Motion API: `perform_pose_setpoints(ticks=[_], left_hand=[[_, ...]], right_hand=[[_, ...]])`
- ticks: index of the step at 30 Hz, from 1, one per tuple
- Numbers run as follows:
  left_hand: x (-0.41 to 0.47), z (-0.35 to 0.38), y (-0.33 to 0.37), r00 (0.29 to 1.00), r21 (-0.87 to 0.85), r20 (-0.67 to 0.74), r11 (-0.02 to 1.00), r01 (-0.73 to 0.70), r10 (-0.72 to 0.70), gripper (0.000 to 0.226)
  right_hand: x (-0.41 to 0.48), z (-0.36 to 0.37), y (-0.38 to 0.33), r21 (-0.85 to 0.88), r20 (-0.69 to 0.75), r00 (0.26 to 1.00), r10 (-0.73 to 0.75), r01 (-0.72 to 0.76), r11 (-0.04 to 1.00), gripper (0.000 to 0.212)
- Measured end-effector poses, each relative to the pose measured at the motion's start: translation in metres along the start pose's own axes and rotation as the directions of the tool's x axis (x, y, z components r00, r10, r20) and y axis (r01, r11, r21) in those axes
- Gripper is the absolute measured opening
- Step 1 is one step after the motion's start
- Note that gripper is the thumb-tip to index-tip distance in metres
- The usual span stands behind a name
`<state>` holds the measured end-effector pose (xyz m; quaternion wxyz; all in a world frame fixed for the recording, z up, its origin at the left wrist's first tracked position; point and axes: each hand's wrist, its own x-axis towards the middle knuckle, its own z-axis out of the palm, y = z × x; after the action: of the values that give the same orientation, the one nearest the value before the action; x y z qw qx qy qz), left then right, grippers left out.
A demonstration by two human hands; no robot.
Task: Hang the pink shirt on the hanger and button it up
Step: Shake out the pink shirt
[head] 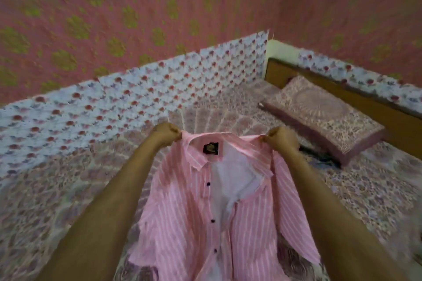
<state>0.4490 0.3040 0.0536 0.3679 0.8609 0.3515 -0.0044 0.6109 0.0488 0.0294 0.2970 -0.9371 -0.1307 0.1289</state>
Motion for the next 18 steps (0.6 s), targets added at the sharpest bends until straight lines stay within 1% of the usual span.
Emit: perform_pose_setpoints(ticks=[1,3,5,6,8,9,10,11,12,13,14,15,16,17,18], left_hand=[[0.02,0.016,-0.01,0.999,-0.007,-0.027,1.0,0.027,-0.027,0.018],[0.074,0.053,-0.03,0.994,-0.023,-0.08,0.997,0.076,-0.078,0.029],[0.11,0.08,-0.043,0.986,-0.039,-0.132,0.995,0.097,-0.101,0.033],[0.13,0.09,-0.047,0.981,-0.049,-0.163,0.994,0.096,-0.103,0.032],[0.176,0.114,-0.059,0.979,-0.095,-0.189,0.993,0.064,-0.081,0.02],[0.198,0.124,-0.067,0.984,-0.108,-0.172,0.994,0.025,-0.043,0.017],[0.219,0.136,-0.077,0.99,-0.139,-0.136,0.99,0.01,-0.029,0.016],[0.236,0.146,-0.085,0.997,-0.194,-0.081,0.981,0.003,-0.019,0.011],[0.251,0.16,-0.096,1.0,-0.246,-0.017,0.969,0.008,-0.013,0.027],[0.26,0.172,-0.106,0.999,-0.31,0.044,0.951,0.009,0.005,0.052],[0.262,0.183,-0.114,0.996,-0.305,0.086,0.952,0.012,0.015,0.07],[0.261,0.198,-0.125,0.991,-0.278,0.13,0.96,0.023,0.014,0.077],[0.258,0.212,-0.138,0.987,-0.245,0.161,0.968,0.057,-0.017,0.078],[0.25,0.228,-0.151,0.978,-0.24,0.202,0.966,0.098,-0.05,0.075],[0.238,0.24,-0.163,0.974,-0.232,0.212,0.964,0.128,-0.078,0.069]], right_hand=[[0.016,0.017,0.007,0.013,-0.008,0.999,0.033,-0.033,0.999,0.032],[0.057,0.056,0.02,0.018,-0.015,0.998,0.065,-0.065,0.998,0.028],[0.084,0.086,0.029,0.029,-0.023,0.999,0.037,-0.037,0.999,0.027],[0.101,0.101,0.032,0.05,-0.044,0.998,0.035,-0.033,0.998,0.026],[0.14,0.133,0.04,0.107,-0.092,0.994,0.06,-0.05,0.993,0.025],[0.156,0.148,0.046,0.153,-0.101,0.993,0.056,-0.04,0.987,0.025],[0.174,0.168,0.055,0.206,-0.077,0.997,0.025,-0.009,0.978,0.027],[0.187,0.183,0.061,0.247,-0.034,0.999,-0.042,0.049,0.968,0.034],[0.196,0.202,0.069,0.251,0.032,0.992,-0.119,0.107,0.962,0.044],[0.201,0.218,0.076,0.234,0.101,0.978,-0.184,0.157,0.96,0.054],[0.201,0.232,0.084,0.206,0.149,0.961,-0.234,0.201,0.958,0.061],[0.198,0.25,0.095,0.188,0.178,0.951,-0.254,0.221,0.957,0.064],[0.192,0.266,0.104,0.173,0.192,0.946,-0.26,0.228,0.958,0.064],[0.18,0.28,0.114,0.166,0.221,0.942,-0.251,0.218,0.962,0.061],[0.167,0.29,0.122,0.167,0.249,0.94,-0.233,0.195,0.967,0.057]])
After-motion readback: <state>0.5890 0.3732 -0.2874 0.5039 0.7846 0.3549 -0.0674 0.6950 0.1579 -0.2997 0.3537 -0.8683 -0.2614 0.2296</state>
